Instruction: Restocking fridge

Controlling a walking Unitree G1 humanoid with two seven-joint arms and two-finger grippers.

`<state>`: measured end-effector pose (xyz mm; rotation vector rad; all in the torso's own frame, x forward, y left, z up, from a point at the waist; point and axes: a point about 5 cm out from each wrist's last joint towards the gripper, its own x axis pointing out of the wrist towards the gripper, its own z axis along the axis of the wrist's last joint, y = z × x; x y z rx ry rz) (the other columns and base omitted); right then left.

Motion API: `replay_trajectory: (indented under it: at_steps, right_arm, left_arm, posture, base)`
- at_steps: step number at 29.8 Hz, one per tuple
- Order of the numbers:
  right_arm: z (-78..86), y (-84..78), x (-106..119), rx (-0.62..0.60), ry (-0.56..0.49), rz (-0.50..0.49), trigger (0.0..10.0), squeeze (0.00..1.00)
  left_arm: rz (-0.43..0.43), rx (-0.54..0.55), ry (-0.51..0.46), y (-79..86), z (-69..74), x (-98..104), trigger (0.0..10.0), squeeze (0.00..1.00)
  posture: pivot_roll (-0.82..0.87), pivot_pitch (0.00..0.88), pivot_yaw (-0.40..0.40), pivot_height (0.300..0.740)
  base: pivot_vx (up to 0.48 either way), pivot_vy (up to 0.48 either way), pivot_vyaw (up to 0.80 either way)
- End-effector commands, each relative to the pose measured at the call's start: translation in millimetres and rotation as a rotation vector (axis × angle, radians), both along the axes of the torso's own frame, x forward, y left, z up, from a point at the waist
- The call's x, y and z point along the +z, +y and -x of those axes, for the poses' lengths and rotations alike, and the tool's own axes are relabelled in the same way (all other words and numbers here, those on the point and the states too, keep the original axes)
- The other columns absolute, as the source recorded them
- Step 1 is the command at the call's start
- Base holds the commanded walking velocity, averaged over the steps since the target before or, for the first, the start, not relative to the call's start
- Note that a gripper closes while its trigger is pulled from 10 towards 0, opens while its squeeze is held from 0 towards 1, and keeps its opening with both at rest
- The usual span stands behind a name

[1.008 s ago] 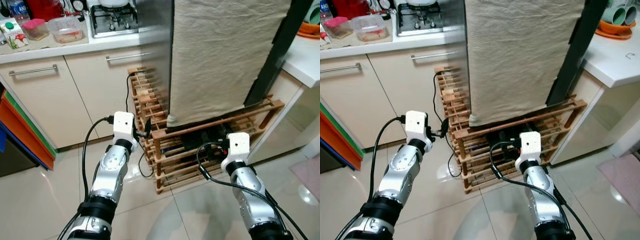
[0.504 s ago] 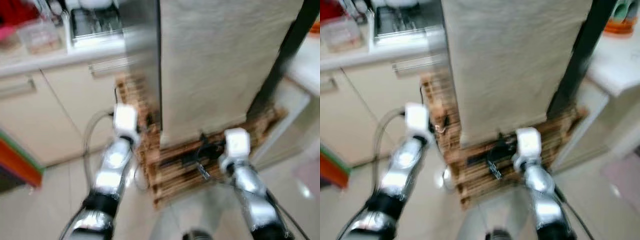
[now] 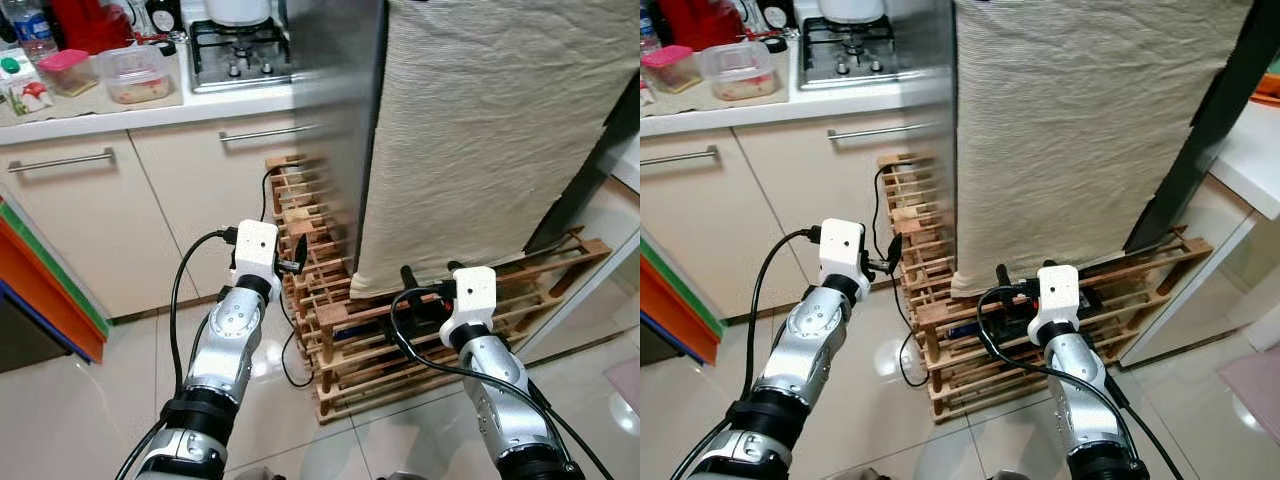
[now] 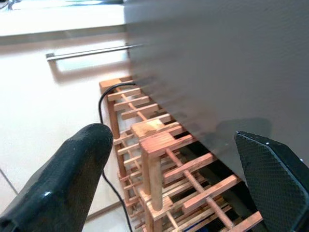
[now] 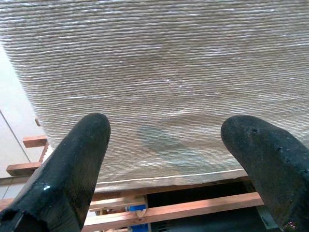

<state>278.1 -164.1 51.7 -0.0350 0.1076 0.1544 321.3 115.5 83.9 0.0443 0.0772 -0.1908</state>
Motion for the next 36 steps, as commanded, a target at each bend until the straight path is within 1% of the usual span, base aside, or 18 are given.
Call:
replay_trajectory:
  at_steps: [1, 6, 8, 10, 11, 13, 14, 15, 16, 17, 18, 22, 23, 28, 36]
  right_arm:
    - [-3.0, -3.5, 5, -0.013, -0.022, 0.005, 10.0, 0.0]
    - [-2.5, -5.9, 6, -0.031, -0.032, 0.016, 10.0, 0.0]
    - [-3.9, -9.5, 8, -0.065, -0.042, 0.031, 10.0, 0.0]
    - [-6.4, -12.4, 16, -0.09, -0.076, 0.027, 10.0, 0.0]
    - [-7.5, -13.2, 20, -0.099, -0.093, 0.023, 10.0, 0.0]
    - [-9.8, -14.6, 28, -0.114, -0.123, 0.008, 10.0, 0.0]
    - [-10.0, -15.2, 30, -0.114, -0.124, 0.002, 10.0, 0.0]
    - [-10.0, -15.2, 30, -0.114, -0.124, 0.002, 10.0, 0.0]
    - [-9.6, -16.5, 29, -0.118, -0.122, 0.0, 10.0, 0.0]
    - [-6.8, -19.0, 24, -0.125, -0.102, 0.003, 10.0, 0.0]
    - [-4.0, -19.8, 20, -0.127, -0.085, 0.006, 10.0, 0.0]
    - [-2.0, -19.8, 18, -0.126, -0.077, 0.008, 10.0, 0.0]
    - [-0.8, -19.1, 17, -0.126, -0.074, 0.007, 10.0, 0.0]
    - [-2.5, -14.5, 18, -0.119, -0.071, 0.002, 10.0, 0.0]
    - [-1.3, -17.1, 14, -0.12, -0.057, 0.01, 10.0, 0.0]
  left_arm:
    - [-0.005, 0.008, -0.001, 1.4, -1.9, 2, 10.0, 0.0]
    - [-0.009, 0.012, -0.028, 2.4, -1.4, 4, 10.0, 0.0]
    - [-0.005, 0.033, -0.083, 4.4, -1.4, 10, 10.0, 0.0]
    - [-0.05, 0.002, -0.153, 4.0, 2.2, 16, 10.0, 0.0]
    - [-0.072, -0.013, -0.172, 3.8, 4.3, 17, 10.0, 0.0]
    - [-0.028, 0.017, -0.1, 14.5, 9.0, 4, 10.0, 0.0]
    - [0.017, 0.055, -0.036, 23.7, 11.3, -7, 10.0, 0.0]
    - [0.017, 0.055, -0.036, 23.7, 11.3, -7, 10.0, 0.0]
    - [0.043, 0.082, 0.012, 31.6, 15.1, -16, 10.0, 0.0]
    - [0.032, 0.087, 0.051, 38.1, 23.3, -27, 10.0, 0.0]
    - [0.031, 0.069, 0.06, 37.6, 29.1, -31, 10.0, 0.0]
    - [0.042, 0.053, 0.067, 35.6, 33.2, -32, 10.0, 0.0]
    - [0.045, 0.026, 0.061, 32.0, 36.1, -31, 10.0, 0.0]
    - [0.056, 0.011, 0.036, 25.7, 31.2, -23, 10.0, 0.0]
    - [0.057, 0.008, 0.03, 24.6, 27.7, -21, 10.0, 0.0]
  posture:
    - [-0.05, 0.008, 0.028, 0.74]
    - [-0.05, 0.007, 0.026, 0.74]
    - [-0.05, 0.006, 0.026, 0.74]
    - [-0.05, 0.007, 0.027, 0.74]
    - [-0.05, 0.007, 0.027, 0.74]
    - [-0.05, 0.008, 0.029, 0.74]
    - [-0.06, 0.009, 0.029, 0.74]
    - [-0.06, 0.009, 0.029, 0.74]
    - [-0.05, 0.011, 0.027, 0.74]
    - [-0.05, 0.014, 0.025, 0.74]
    - [-0.05, 0.016, 0.024, 0.74]
    - [-0.04, 0.02, 0.024, 0.74]
    - [-0.04, 0.022, 0.023, 0.74]
    - [-0.04, 0.026, 0.022, 0.74]
    - [-0.05, 0.028, 0.018, 0.74]
  base:
    - [0.0, 0.0, 0.0]
    - [0.0, 0.0, 0.0]
    - [0.0, 0.0, 0.0]
    - [0.0, 0.0, 0.0]
    - [0.0, 0.0, 0.0]
    - [0.0, 0.0, 0.0]
    - [0.0, 0.0, 0.0]
    - [0.0, 0.0, 0.0]
    - [0.0, 0.0, 0.0]
    - [0.0, 0.0, 0.0]
    - [0.0, 0.0, 0.0]
    - [0.0, 0.0, 0.0]
    - [0.0, 0.0, 0.0]
    - [0.0, 0.0, 0.0]
    - [0.0, 0.0, 0.0]
